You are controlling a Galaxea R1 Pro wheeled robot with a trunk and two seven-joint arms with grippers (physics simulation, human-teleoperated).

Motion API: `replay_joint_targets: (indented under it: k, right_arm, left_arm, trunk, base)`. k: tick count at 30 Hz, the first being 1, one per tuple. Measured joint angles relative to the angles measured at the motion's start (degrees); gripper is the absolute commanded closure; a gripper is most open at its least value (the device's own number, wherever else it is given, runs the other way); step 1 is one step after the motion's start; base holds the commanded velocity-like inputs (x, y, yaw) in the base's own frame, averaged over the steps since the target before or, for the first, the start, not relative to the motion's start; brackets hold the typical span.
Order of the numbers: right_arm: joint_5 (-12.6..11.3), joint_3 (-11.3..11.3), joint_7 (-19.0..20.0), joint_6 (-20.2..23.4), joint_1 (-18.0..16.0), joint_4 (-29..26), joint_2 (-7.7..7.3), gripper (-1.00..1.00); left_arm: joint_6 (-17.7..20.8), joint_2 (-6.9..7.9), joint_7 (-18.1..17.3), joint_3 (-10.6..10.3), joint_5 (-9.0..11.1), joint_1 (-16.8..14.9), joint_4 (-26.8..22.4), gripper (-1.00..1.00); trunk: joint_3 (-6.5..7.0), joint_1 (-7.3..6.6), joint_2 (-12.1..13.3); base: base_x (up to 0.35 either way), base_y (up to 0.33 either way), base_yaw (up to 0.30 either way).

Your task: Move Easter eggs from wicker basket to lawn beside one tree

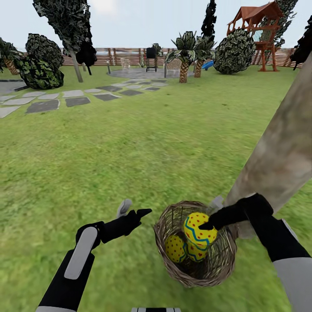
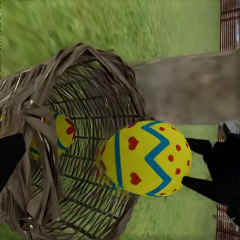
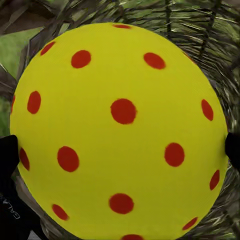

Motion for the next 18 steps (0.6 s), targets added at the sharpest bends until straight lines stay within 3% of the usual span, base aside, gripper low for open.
replay_joint_targets:
  k: [1, 3, 6, 7, 9, 11, 12, 15, 18]
  right_arm:
    - [0.10, -2.25, 1.56, 0.08, 0.01, -0.92, -0.29, 1.00]
    - [0.22, -3.43, 4.35, 0.08, 0.07, -1.78, -1.16, 1.00]
    - [-0.04, -4.69, 9.81, -0.01, 0.08, -2.67, -3.91, 1.00]
    - [-0.13, -6.23, 11.63, -0.03, 0.09, -2.94, -4.41, 1.00]
    - [-0.58, -9.88, 11.69, -0.08, 0.10, -3.34, -4.64, 1.00]
    - [-4.22, -11.06, 11.69, -0.10, 0.10, -3.41, -5.01, 1.00]
    - [-7.19, -11.25, 11.70, -0.10, 0.10, -3.37, -5.77, 1.00]
    - [-13.04, -11.36, 11.70, -0.10, 0.10, -3.34, -7.80, 1.00]
    - [-14.30, -11.76, 11.70, -0.16, 0.18, -3.31, -8.13, 1.00]
  left_arm:
    - [-0.02, 0.06, -0.01, 0.07, 0.05, 0.00, -0.05, -1.00]
    - [-0.17, 0.10, -0.02, 0.08, 0.02, -0.01, -0.07, -1.00]
    - [-1.83, 0.16, -0.01, -0.04, -0.09, -0.01, 0.02, -1.00]
    - [-1.94, 0.11, -0.01, -0.07, -0.13, -0.01, 0.01, -1.00]
    - [-2.01, 0.11, -0.01, -0.08, -0.10, 0.00, 0.01, -1.00]
    - [-2.02, 0.06, -0.01, -0.09, -0.08, -0.01, 0.01, -1.00]
    - [-2.02, 0.05, -0.01, -0.09, -0.12, -0.01, 0.01, -1.00]
    - [-2.02, 0.10, -0.01, -0.08, -0.02, -0.01, 0.01, -1.00]
    - [-2.02, 0.17, -0.01, -0.01, 0.03, -0.01, 0.01, -1.00]
  trunk:
    - [0.00, 0.00, 0.00]
    - [0.00, 0.00, 0.00]
    - [0.00, 0.00, 0.00]
    - [0.00, 0.00, 0.00]
    - [0.00, 0.02, 0.00]
    - [0.00, 0.03, 0.00]
    - [0.00, 0.03, 0.00]
    - [-0.01, 0.04, 0.00]
    - [-0.01, 0.04, 0.00]
  base:
    - [0.000, 0.000, 0.000]
    - [0.000, 0.000, 0.000]
    - [-0.002, 0.000, 0.000]
    - [-0.061, 0.000, 0.000]
    - [-0.174, 0.000, 0.000]
    - [-0.293, 0.000, 0.000]
    - [-0.322, 0.000, 0.000]
    - [-0.332, 0.000, 0.000]
    - [-0.302, 0.000, 0.000]
